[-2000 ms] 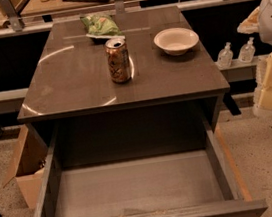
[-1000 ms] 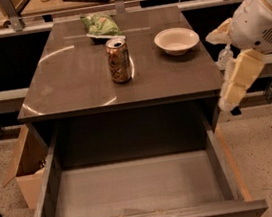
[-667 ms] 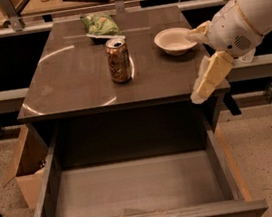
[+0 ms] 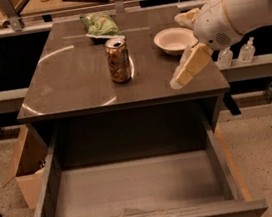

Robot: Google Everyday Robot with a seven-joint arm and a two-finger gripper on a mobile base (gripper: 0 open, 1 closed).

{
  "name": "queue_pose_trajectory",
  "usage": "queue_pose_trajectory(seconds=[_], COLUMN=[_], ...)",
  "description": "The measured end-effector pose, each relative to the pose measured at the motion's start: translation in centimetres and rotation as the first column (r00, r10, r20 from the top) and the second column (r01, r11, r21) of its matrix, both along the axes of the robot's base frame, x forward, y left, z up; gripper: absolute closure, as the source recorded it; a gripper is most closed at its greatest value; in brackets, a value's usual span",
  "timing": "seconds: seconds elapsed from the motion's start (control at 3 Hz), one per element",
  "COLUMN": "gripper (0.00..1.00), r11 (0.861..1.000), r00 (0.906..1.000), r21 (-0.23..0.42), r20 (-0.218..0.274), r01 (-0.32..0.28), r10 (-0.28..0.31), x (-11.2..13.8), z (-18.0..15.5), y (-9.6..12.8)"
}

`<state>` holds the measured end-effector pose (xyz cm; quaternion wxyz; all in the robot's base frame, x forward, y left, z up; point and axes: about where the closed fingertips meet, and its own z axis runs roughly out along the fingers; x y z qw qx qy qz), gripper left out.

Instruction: Place orange can into top drawer

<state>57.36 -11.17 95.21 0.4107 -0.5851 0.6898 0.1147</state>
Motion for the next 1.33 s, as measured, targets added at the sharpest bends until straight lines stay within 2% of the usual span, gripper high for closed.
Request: queue_pose_trajectory(seconds=[0.33, 0.67, 1.0, 1.33], gripper=[0.00, 0.00, 0.00, 0.00], r11=[1.000, 0.994, 0.978, 0.963], r00=[1.0000, 1.0000, 0.9999, 0.9985], r21=[0.019, 0.108, 0.207, 0.269], r20=[0.000, 0.003, -0.008, -0.054], r01=[0.003, -0.001, -0.010, 0.009], r10=[-0.003, 0.001, 0.011, 0.005], x=[0.2, 2.5, 6.0, 8.5], z=[-0.2, -0.7, -2.2, -3.6], y=[0.3, 1.3, 2.7, 4.2])
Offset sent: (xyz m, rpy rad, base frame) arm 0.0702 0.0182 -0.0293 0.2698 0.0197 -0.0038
